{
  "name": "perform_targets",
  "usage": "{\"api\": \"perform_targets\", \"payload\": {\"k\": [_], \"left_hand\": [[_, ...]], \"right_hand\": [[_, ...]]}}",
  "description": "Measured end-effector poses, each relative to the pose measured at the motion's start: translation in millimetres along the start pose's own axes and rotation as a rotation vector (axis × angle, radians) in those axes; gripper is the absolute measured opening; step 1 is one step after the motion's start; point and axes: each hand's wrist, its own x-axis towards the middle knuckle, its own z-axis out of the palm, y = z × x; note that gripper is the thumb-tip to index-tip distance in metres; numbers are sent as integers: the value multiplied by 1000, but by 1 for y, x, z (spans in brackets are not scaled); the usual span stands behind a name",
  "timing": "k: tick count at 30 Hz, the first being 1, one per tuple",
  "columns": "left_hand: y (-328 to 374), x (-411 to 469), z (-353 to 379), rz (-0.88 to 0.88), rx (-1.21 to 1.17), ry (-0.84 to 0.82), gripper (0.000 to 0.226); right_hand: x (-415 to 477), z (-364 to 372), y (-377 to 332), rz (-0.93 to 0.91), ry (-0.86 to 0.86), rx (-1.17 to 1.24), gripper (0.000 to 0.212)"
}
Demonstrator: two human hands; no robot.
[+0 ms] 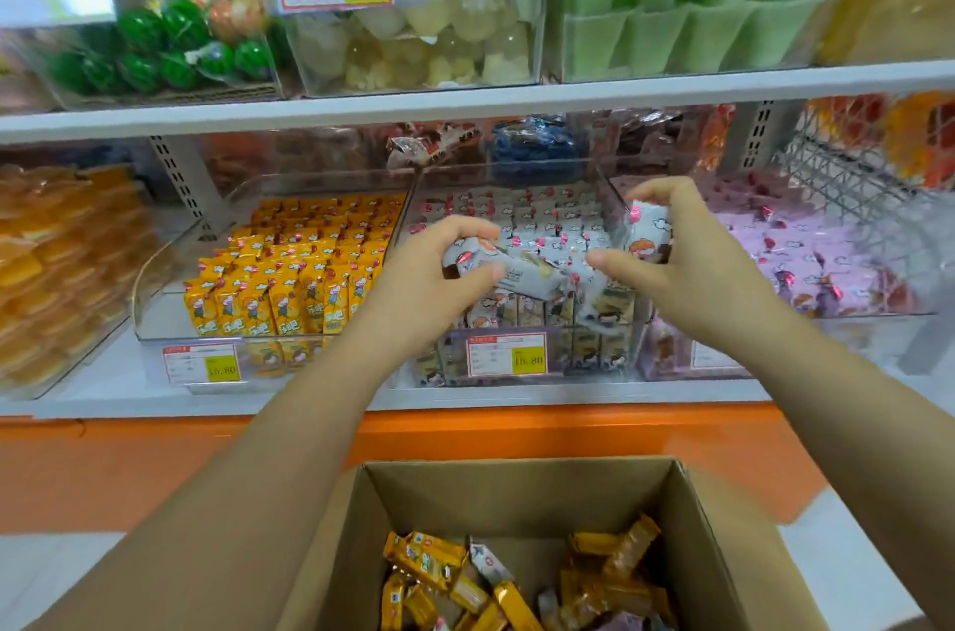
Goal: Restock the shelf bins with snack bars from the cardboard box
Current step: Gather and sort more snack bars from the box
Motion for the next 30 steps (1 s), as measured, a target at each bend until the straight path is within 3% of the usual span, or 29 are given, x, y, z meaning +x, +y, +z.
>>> {"api": "perform_targets", "payload": {"k": [5,10,12,15,17,24,30], "left_hand": [[14,20,3,116,341,-107,22],[22,32,11,169,471,-187,4],[24,35,9,201,519,-187,14],[25,37,6,200,540,-181,54],[24,37,6,160,515,-157,63],[-7,40,24,38,582,-249,45],[-22,30,25,111,782,-178,41]], "right_hand": [[6,-10,10,-21,-26,-52,45],[12,-5,17,-95,-60,-96,35],[15,-1,21,-124,-61,-140,39],[21,7,23,-159,-21,-163,47],[24,16,23,-172,-9,-180,49],[24,58,28,-180,-136,-204,40],[30,75,35,-174,-133,-281,37]]}}
